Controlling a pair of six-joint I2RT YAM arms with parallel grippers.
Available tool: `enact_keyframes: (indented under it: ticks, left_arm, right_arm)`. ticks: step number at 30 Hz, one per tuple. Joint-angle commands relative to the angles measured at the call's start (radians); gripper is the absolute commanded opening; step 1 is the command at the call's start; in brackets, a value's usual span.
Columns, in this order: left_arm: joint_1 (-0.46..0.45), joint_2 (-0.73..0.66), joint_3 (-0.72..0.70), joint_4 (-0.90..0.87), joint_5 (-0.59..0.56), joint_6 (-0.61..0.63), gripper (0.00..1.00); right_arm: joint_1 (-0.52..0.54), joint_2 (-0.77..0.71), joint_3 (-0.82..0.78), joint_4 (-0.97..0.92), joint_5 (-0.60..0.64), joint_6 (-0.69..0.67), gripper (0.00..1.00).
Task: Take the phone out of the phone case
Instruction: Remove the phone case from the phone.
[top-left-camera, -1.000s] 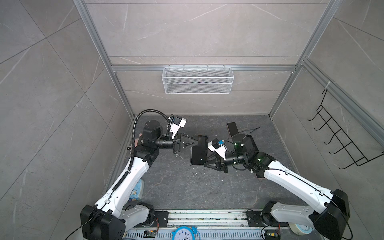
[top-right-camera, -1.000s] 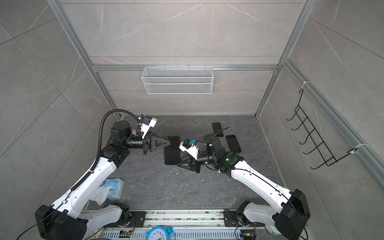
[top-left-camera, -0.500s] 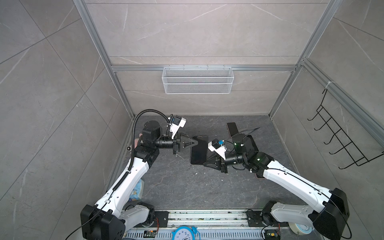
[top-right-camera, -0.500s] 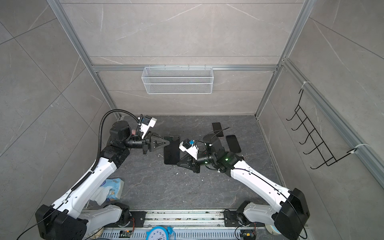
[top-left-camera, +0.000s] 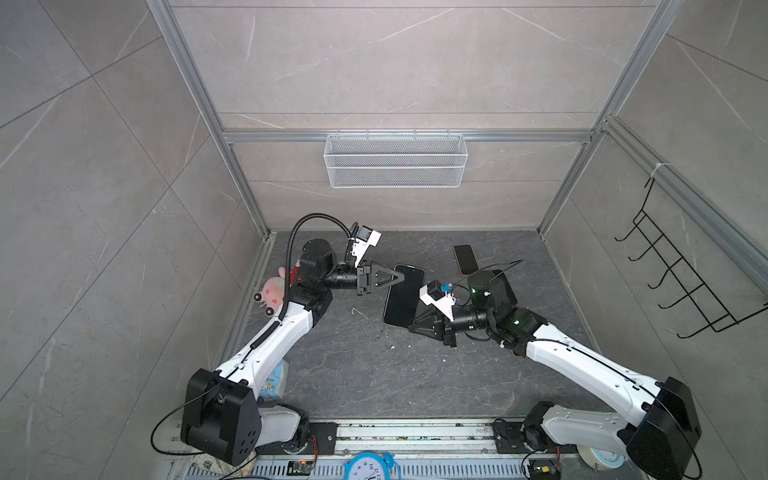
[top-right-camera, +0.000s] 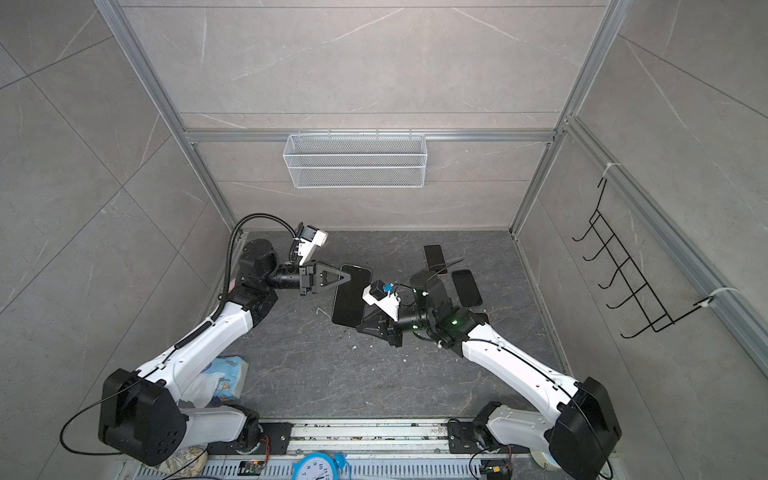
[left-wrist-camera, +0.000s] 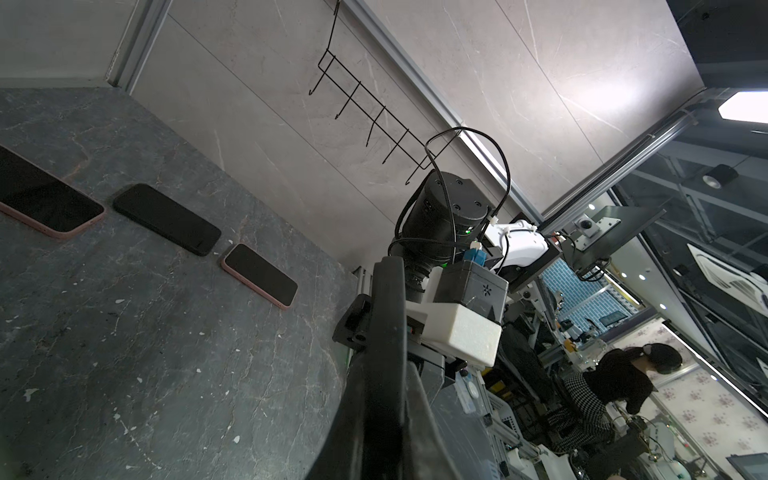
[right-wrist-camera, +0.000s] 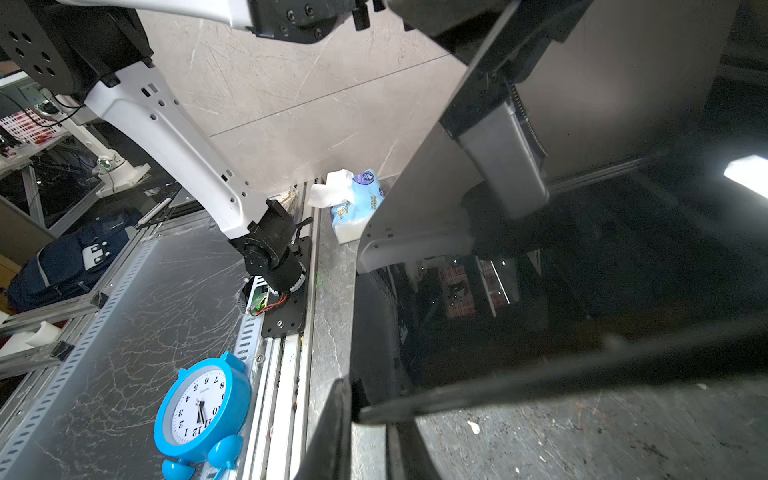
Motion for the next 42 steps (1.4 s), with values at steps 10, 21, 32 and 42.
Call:
enact_keyframes:
  ticks: [10, 21, 32, 42]
  left_arm:
    - [-0.035, 0.127, 0.016, 0.14, -0.25, -0.327, 0.0]
    - [-0.068, 0.147, -0.006, 0.233, -0.294, -0.409, 0.0]
    - [-0.034, -0.034, -0.131, 0.274, -0.584, -0.531, 0.0]
    - [-0.079, -0.098, -0.237, 0.406, -0.763, -0.685, 0.0]
  right_arm:
    - [0.033, -0.013, -0.02, 0.284, 0.019, -0.1, 0.07]
    - [0.034, -0.052, -0.081, 0.392, 0.157, -0.03, 0.09]
    - [0.034, -0.272, -0.318, 0.469, 0.445, 0.488, 0.49]
    - [0.034, -0.208, -0.221, 0.449, 0.442, 0.899, 0.52]
